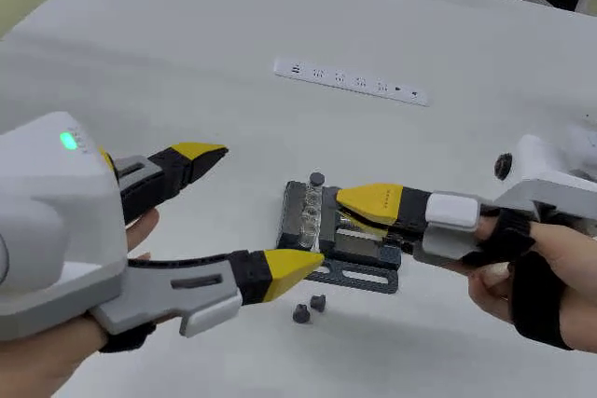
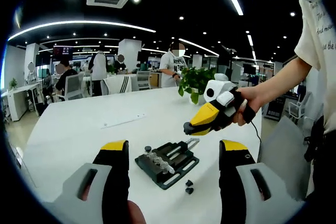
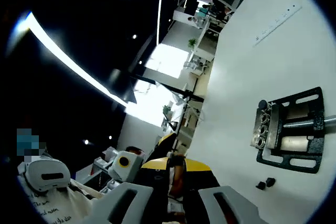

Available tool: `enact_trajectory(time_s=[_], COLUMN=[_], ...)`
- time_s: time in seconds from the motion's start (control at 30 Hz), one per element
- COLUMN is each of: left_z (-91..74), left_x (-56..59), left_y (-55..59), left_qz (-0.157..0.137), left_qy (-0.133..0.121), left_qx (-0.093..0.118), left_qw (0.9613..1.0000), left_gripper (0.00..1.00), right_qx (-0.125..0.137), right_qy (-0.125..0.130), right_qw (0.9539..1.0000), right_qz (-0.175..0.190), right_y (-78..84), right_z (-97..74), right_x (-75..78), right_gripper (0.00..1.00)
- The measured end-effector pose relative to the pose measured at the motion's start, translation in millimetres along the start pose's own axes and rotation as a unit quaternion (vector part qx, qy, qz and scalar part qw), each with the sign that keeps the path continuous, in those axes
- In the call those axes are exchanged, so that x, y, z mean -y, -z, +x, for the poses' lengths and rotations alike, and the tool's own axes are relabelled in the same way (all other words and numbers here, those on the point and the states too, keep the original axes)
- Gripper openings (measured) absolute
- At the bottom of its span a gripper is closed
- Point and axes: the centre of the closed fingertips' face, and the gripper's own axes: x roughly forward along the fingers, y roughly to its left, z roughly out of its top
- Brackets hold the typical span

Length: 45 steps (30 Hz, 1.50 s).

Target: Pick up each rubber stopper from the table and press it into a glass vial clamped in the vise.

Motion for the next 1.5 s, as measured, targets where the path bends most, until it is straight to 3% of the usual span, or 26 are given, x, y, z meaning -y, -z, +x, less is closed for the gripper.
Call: enact_trajectory(time_s=[0.1, 0.23, 0.43, 0.87, 1.1, 1.33, 1.5], left_z=[3.4, 8.1, 11.8, 9.8, 9.1, 6.7, 5.8], left_x=[7.6, 13.6, 21.1, 26.8, 34.1, 34.2, 34.8], left_y=[-5.1, -6.0, -2.2, -7.1, -8.0, -4.8, -5.3], left_qz=[-0.001, -0.001, -0.013, -0.028, -0.022, -0.010, 0.005], left_qy=[0.018, 0.032, 0.052, 0.077, 0.095, 0.100, 0.105], left_qx=[0.014, 0.021, 0.022, 0.041, 0.042, 0.039, 0.039], left_qw=[0.9997, 0.9993, 0.9983, 0.9958, 0.9944, 0.9942, 0.9937], left_gripper=[0.55, 0.48, 0.37, 0.18, 0.08, 0.06, 0.05], right_qx=[0.011, 0.023, 0.017, 0.017, 0.008, 0.002, 0.000], right_qy=[-0.012, -0.026, -0.027, -0.031, -0.035, -0.033, -0.041], right_qw=[0.9993, 0.9966, 0.9958, 0.9936, 0.9929, 0.9920, 0.9873], right_qz=[0.034, 0.075, 0.086, 0.107, 0.113, 0.122, 0.154], right_y=[2.6, 9.8, 21.4, 26.0, 30.1, 32.2, 34.1], right_z=[0.6, 3.3, 3.6, 3.3, 3.6, 1.3, 1.6], right_x=[-6.8, -16.5, -20.0, -19.1, -20.3, -18.7, -19.0], right_gripper=[0.03, 0.03, 0.03, 0.03, 0.03, 0.03, 0.03])
